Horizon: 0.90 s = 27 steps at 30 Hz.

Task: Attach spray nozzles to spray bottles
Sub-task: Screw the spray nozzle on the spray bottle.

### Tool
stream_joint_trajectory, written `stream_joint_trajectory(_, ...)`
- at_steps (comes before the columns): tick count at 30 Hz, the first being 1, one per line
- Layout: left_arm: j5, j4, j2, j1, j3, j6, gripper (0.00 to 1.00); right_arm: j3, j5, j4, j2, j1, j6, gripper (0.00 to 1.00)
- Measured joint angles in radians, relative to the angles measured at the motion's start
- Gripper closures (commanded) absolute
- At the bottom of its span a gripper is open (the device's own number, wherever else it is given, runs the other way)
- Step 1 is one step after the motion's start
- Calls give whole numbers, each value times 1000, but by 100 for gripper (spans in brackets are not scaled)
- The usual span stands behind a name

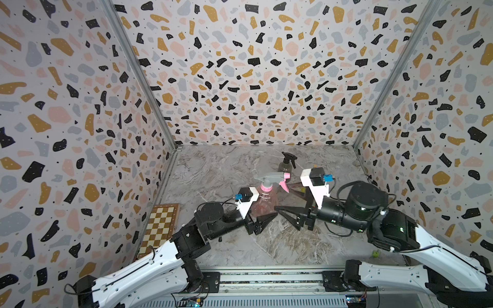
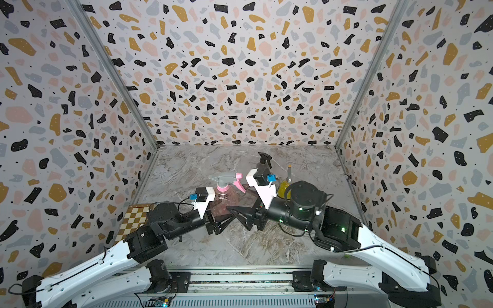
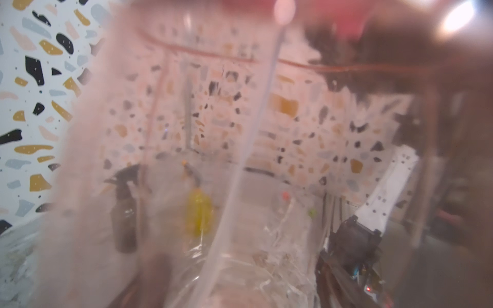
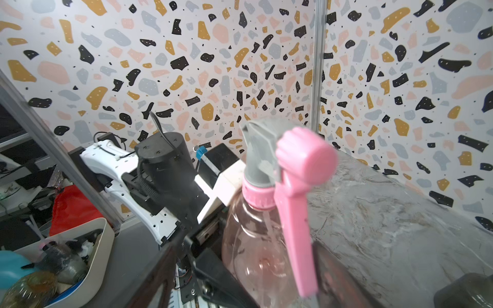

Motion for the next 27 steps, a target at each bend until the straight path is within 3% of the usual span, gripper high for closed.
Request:
stream_joint_trajectory(7,50,-7,-12,1,-2,0,100,18,13,-18,-81,-62,-39,35)
stream_joint_trajectory(15,142,-7,-17,2,-2,0,100,103,5,-62,71,-132,-58,49)
stream_joint_trajectory(22,107,-16,-19,2,-2,1,100,103,-39,-96,108,-122,-65,54)
stream_joint_trajectory(27,99,0,-8,-2,-2,8,100,103,14,-95,91,-60,-64,55)
